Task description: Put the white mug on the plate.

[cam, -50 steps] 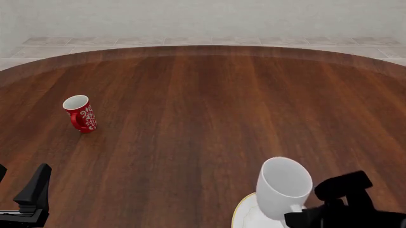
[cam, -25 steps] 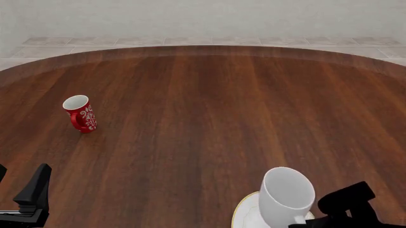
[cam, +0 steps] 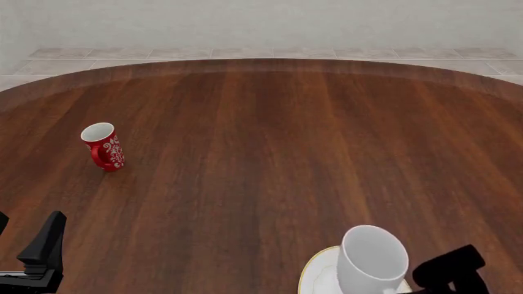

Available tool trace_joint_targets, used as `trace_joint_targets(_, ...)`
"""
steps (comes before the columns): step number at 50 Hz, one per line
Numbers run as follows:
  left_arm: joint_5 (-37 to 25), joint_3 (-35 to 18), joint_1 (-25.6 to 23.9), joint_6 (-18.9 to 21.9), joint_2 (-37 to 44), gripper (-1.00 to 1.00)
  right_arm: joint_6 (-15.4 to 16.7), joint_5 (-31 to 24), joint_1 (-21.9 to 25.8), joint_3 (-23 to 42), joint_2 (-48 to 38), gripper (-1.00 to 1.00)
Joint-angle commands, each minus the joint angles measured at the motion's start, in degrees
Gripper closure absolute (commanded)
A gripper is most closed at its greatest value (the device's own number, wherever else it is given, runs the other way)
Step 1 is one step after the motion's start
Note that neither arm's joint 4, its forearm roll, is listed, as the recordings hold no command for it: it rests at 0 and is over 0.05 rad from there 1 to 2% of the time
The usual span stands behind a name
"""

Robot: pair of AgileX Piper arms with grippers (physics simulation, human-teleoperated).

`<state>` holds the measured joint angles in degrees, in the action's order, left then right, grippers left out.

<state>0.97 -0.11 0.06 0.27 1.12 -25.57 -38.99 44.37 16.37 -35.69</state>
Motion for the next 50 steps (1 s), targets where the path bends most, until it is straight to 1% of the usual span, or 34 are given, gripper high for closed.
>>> trace_joint_targets(1,0.00,0.00,0.02,0.00,0.00,-1.00,-0.71,0.89,0.38,-1.42,0.20,1.00)
trace_joint_targets(9,0.01,0.00,0.00,0.00,0.01,-1.00,-1.26,1.96,1.03,-2.20,-0.55,1.00)
trace_joint_targets(19,0.01,0.00,-0.01,0.01,0.01,-1.00,-0.98,1.88,0.77,-1.96,-0.55,1.00)
trace_joint_targets(35,0.01,0.00,0.00,0.01,0.01,-1.00,-1.72,2.04,0.86,-2.50,-0.32,1.00)
trace_joint_targets(36,0.00,0.00,0.02,0.00,0.01,-1.00,-1.57,1.86,0.74,-2.36,-0.17,-1.00)
trace_joint_targets(50,0.00,0.00,0.00,0.00,-0.01,-1.00,-1.45,1.53,0.50,-2.51,0.29,-1.00)
